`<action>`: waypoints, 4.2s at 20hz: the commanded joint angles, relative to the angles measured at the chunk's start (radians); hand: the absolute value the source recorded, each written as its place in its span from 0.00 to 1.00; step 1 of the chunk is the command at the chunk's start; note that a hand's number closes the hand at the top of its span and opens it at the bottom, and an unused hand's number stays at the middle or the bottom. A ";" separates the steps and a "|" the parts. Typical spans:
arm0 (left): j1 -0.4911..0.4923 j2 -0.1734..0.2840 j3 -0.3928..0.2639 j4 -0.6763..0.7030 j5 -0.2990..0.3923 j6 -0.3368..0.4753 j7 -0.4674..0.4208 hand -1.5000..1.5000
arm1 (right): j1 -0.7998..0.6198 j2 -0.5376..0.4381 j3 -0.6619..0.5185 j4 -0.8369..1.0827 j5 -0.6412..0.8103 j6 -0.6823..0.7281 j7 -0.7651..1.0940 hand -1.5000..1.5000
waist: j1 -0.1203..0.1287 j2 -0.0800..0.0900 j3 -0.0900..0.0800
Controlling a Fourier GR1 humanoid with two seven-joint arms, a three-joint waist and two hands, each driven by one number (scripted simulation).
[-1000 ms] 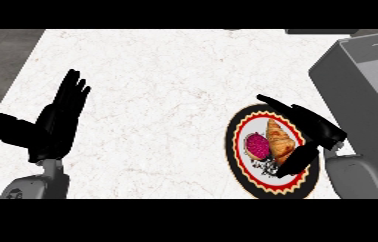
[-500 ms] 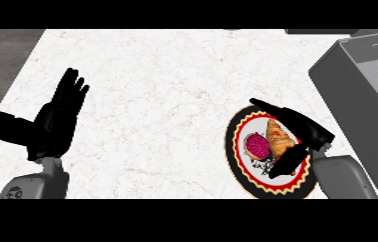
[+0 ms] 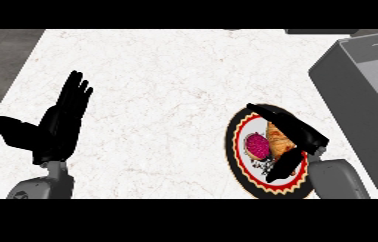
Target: Pick the cupcake from the plate and place it in the cardboard box
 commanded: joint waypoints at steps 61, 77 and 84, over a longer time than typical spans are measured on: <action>0.034 -0.004 0.032 -0.038 -0.002 -0.048 0.009 0.50 | -0.215 0.009 -0.356 -0.613 0.414 -0.202 0.429 1.00 | -0.001 -0.002 0.000; 0.032 -0.035 0.011 -0.002 -0.026 -0.036 -0.029 0.50 | -0.346 -0.318 -0.533 0.198 0.484 -0.582 0.036 1.00 | 0.014 0.005 0.001; 0.013 -0.033 0.005 -0.020 -0.015 -0.046 -0.008 0.50 | -0.418 -0.419 -0.466 0.518 0.602 -0.611 -0.027 1.00 | 0.029 0.009 0.001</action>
